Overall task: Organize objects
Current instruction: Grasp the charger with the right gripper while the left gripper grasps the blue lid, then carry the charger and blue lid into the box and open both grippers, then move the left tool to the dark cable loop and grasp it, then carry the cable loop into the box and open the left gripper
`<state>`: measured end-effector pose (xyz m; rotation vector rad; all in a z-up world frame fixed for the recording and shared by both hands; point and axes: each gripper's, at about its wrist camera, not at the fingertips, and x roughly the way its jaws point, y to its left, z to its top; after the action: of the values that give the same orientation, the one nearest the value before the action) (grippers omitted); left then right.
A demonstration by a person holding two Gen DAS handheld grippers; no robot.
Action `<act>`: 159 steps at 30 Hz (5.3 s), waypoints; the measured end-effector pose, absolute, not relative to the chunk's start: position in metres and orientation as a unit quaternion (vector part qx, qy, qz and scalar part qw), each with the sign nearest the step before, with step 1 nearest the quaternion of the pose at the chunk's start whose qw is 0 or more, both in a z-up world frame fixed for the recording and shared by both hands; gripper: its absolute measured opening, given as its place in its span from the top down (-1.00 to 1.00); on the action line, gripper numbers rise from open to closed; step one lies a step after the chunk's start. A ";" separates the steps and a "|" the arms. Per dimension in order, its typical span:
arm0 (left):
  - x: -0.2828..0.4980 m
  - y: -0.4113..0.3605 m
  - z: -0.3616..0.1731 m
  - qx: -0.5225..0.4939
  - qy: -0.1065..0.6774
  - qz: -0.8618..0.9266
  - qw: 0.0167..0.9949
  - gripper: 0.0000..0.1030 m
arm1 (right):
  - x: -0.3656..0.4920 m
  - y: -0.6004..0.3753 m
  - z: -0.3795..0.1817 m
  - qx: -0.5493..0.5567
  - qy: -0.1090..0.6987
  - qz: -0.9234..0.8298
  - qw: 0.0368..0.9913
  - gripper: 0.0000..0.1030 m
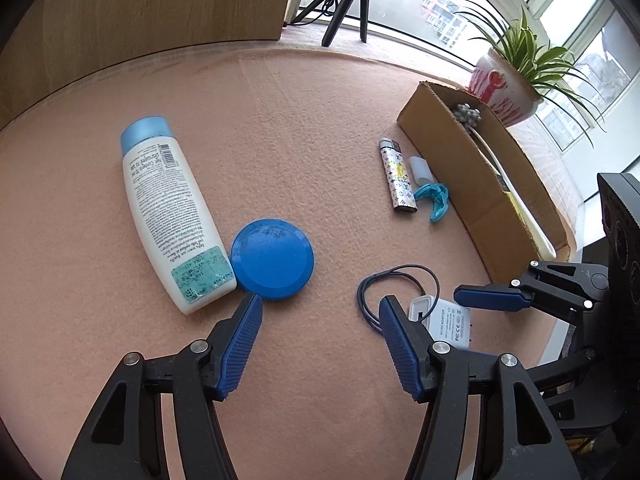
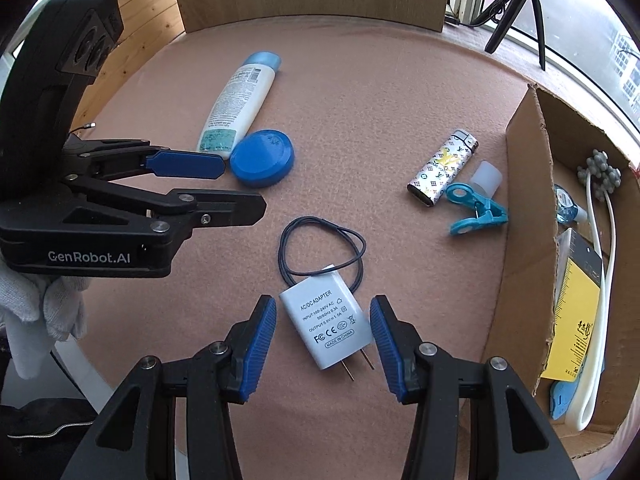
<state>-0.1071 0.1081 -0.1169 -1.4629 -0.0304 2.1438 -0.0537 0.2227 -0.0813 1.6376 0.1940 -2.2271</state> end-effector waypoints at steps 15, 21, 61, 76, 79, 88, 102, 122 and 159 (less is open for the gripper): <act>-0.127 0.116 -0.134 -0.548 -0.001 0.804 0.232 -0.26 | -0.046 0.231 -0.087 0.591 0.049 -0.786 0.173 0.33; -0.138 0.123 -0.135 -0.538 0.013 0.815 0.214 -0.26 | -0.037 0.244 -0.086 0.594 0.036 -0.787 0.162 0.34; -0.129 0.151 -0.065 -0.482 -0.003 0.848 0.222 -0.04 | -0.038 0.296 -0.008 0.501 -0.017 -0.856 0.128 0.38; -0.129 0.261 -0.040 -0.457 0.013 0.841 0.288 -0.04 | -0.029 0.388 0.004 0.485 -0.043 -0.872 0.054 0.38; -0.131 0.282 -0.042 -0.456 0.019 0.840 0.293 -0.04 | -0.028 0.402 0.001 0.487 -0.049 -0.871 0.046 0.38; -0.147 0.321 -0.054 -0.461 0.023 0.839 0.288 -0.04 | -0.028 0.429 -0.007 0.492 -0.055 -0.868 0.039 0.38; -0.154 0.324 -0.052 -0.458 0.008 0.841 0.287 -0.55 | -0.031 0.439 -0.005 0.481 -0.065 -0.873 0.050 -0.20; -0.131 0.183 -0.077 -0.500 -0.016 0.840 0.210 -0.54 | -0.017 0.431 -0.004 0.482 -0.122 -0.867 0.038 -0.20; -0.086 0.183 -0.141 -0.554 0.058 0.807 0.194 0.90 | -0.003 0.405 -0.017 0.495 -0.157 -0.855 0.009 -0.20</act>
<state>-0.0860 0.1831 -0.1413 -1.5544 0.1614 2.2639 -0.0028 0.4054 -0.0165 1.5447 -0.4909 -2.6690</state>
